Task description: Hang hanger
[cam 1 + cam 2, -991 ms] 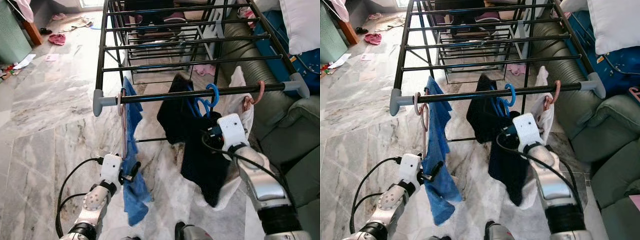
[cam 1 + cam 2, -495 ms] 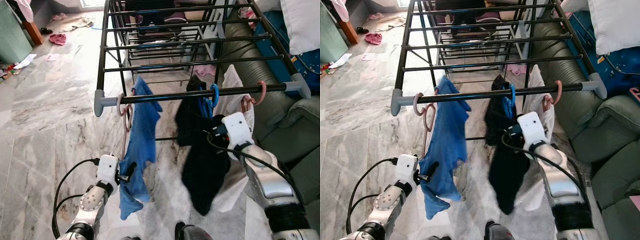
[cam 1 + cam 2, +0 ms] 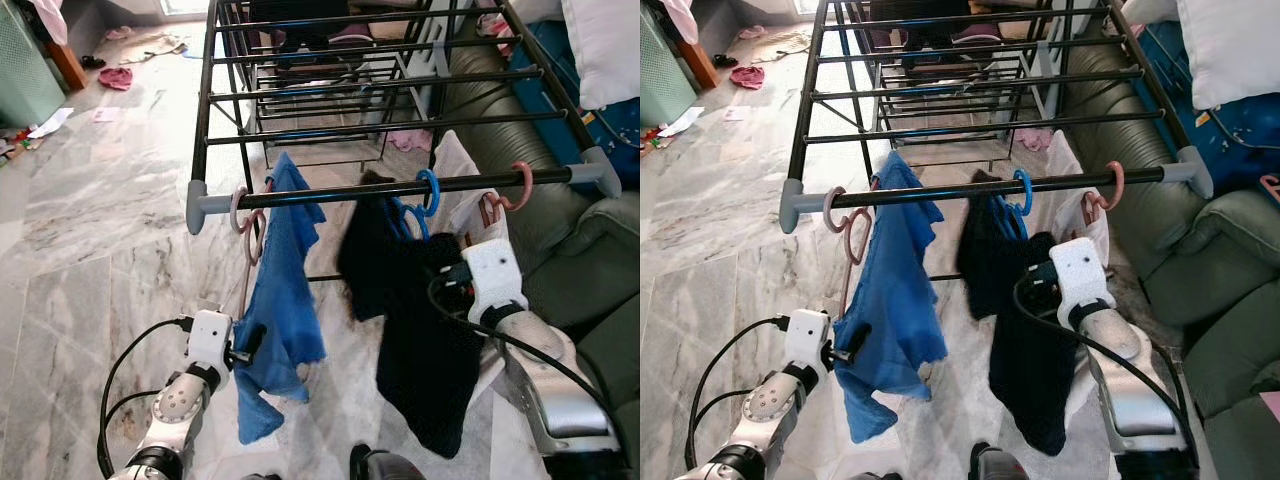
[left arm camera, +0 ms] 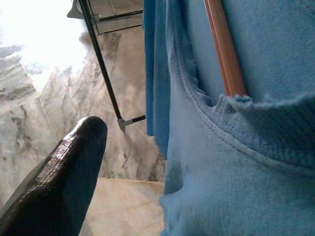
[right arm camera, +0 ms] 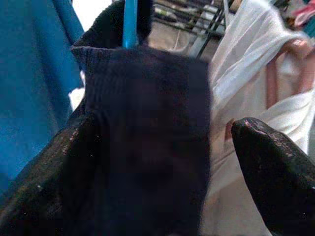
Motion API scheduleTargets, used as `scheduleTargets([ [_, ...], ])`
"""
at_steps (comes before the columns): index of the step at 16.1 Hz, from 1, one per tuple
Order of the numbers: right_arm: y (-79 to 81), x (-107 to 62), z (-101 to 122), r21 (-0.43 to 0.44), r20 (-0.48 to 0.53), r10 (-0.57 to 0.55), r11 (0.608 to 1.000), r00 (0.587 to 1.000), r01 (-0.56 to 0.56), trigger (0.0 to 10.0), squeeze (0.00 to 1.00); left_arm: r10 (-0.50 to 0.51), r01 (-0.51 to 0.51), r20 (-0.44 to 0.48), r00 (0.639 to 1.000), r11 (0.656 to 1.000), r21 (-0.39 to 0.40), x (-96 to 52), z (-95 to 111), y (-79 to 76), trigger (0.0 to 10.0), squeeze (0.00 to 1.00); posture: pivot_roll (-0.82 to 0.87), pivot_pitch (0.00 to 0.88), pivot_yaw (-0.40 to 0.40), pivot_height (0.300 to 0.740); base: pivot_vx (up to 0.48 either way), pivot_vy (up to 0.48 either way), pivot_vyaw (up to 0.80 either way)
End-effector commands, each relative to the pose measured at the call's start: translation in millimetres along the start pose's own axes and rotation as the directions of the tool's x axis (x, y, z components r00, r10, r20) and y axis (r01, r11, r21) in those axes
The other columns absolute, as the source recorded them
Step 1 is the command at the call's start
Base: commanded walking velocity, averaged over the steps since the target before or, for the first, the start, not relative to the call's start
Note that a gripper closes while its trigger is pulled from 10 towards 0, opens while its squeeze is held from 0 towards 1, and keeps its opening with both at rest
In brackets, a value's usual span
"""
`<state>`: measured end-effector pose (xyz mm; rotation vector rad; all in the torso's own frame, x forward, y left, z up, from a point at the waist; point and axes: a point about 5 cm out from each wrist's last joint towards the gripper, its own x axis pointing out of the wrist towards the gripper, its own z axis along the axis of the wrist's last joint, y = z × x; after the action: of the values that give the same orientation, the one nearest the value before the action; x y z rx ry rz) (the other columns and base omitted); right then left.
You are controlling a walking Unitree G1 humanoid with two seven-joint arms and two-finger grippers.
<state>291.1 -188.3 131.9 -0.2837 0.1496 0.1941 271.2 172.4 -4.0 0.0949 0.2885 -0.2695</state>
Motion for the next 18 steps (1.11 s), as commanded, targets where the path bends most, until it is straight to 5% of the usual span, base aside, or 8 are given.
scheduleTargets([
  [1,-5.1,-5.6,16.0,0.010,0.095,-0.032,0.999,0.995,0.032,10.0,0.00,-0.013,0.012,-0.132,0.991,1.000,-0.008,-16.2,-28.6,-1.4,10.0,0.00,-0.22,0.171,0.046,0.740,0.000,0.000,0.00],
  [6,0.6,-3.3,25.0,0.043,0.181,0.047,0.998,0.982,-0.055,10.0,0.00,-0.010,0.010,-0.135,0.991,1.000,-0.006,-16.2,-28.6,-0.7,10.0,0.00,-0.22,0.169,0.046,0.740,0.000,0.000,0.00],
  [15,-27.5,4.4,-8.8,-0.020,0.010,0.104,0.994,0.994,-0.104,10.0,0.00,0.003,-0.003,-0.155,0.988,1.000,-0.002,-19.4,-32.6,1.6,10.0,0.00,-0.19,0.178,0.042,0.740,0.000,0.000,0.00],
  [18,-37.6,5.1,-16.5,0.008,-0.006,0.264,0.965,0.965,-0.264,10.0,0.00,0.004,-0.004,-0.158,0.987,1.000,0.003,-19.4,-32.5,2.5,10.0,0.00,-0.19,0.177,0.045,0.740,0.000,0.000,0.00],
])
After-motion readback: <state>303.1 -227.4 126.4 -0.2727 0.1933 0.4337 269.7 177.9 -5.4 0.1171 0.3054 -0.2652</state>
